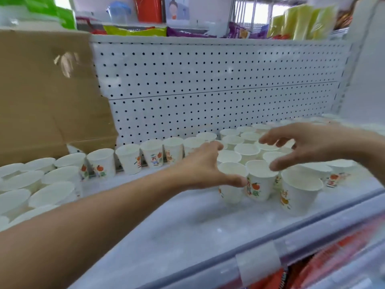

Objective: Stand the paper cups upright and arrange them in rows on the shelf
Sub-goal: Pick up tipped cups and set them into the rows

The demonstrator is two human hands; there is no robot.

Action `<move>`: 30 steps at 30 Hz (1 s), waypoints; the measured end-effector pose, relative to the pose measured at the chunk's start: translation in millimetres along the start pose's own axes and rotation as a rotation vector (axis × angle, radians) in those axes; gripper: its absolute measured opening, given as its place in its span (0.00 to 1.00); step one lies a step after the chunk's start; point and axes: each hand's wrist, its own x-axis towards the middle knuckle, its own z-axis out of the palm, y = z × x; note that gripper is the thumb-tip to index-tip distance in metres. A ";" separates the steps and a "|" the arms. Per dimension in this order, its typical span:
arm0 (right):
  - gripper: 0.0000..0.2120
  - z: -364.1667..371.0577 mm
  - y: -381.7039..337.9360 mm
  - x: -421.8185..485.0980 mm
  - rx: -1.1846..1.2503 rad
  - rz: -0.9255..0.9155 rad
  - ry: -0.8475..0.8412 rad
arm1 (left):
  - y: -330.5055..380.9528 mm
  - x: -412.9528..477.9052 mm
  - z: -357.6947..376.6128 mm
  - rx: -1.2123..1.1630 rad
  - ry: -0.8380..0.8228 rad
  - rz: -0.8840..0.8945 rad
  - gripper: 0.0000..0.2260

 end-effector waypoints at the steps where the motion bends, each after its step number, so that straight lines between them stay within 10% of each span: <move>1: 0.36 4.6 4.5 -2.0 -0.019 -0.002 -0.006 | 3.3 4.4 6.5 0.017 0.022 0.003 0.46; 6: 0.38 31.6 20.4 -16.7 0.021 -0.086 0.125 | 11.1 16.5 24.3 0.259 0.224 0.108 0.46; 12: 0.19 38.3 45.3 -5.7 0.153 -0.156 0.245 | 6.0 32.6 14.4 0.113 0.070 0.104 0.34; 24: 0.28 17.3 14.4 64.2 -0.187 -0.095 -0.108 | -0.9 68.3 -6.1 0.329 -0.078 0.067 0.09; 30: 0.08 32.4 1.3 82.9 -0.242 -0.234 -0.076 | -11.8 62.3 -12.2 0.468 -0.038 0.091 0.06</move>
